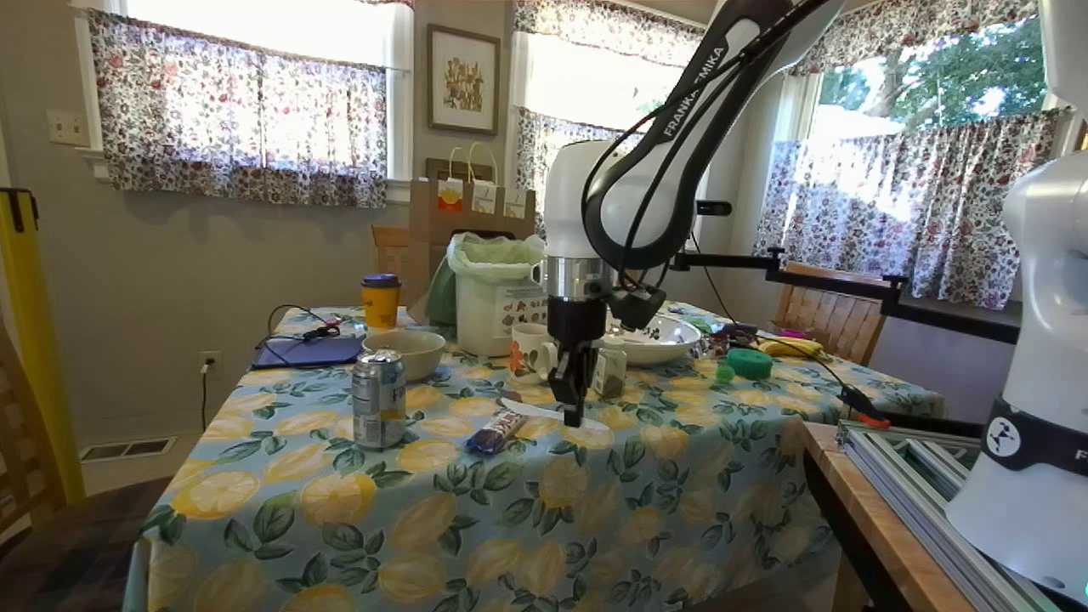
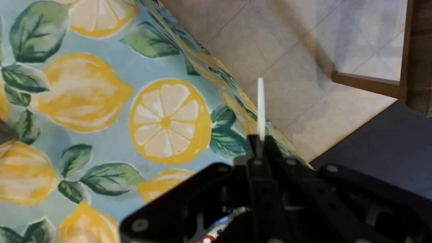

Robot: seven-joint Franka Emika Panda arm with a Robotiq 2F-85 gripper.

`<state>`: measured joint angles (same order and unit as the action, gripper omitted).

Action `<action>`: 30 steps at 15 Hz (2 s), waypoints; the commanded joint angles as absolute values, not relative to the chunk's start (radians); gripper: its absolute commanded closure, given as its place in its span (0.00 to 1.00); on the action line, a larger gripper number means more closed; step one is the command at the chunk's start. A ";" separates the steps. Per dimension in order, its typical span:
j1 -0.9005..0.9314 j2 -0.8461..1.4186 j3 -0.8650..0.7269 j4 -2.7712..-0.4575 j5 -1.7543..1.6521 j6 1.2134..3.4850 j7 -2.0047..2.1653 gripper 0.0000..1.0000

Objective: Cut the snack with the plastic knife

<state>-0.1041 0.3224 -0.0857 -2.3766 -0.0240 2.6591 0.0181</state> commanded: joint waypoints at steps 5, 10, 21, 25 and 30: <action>-0.098 0.436 -0.093 -2.232 -0.018 2.570 0.039 0.99; -0.097 0.483 -0.096 -2.172 -0.029 2.533 0.034 0.99; -0.092 0.527 -0.108 -2.080 -0.045 2.412 0.047 0.99; -0.093 0.513 -0.114 -2.091 -0.046 2.398 0.049 0.99; -0.087 0.524 -0.107 -2.065 -0.040 2.404 0.054 0.99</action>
<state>-0.0994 0.4986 -0.1011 -2.1068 -0.0308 2.4224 0.0371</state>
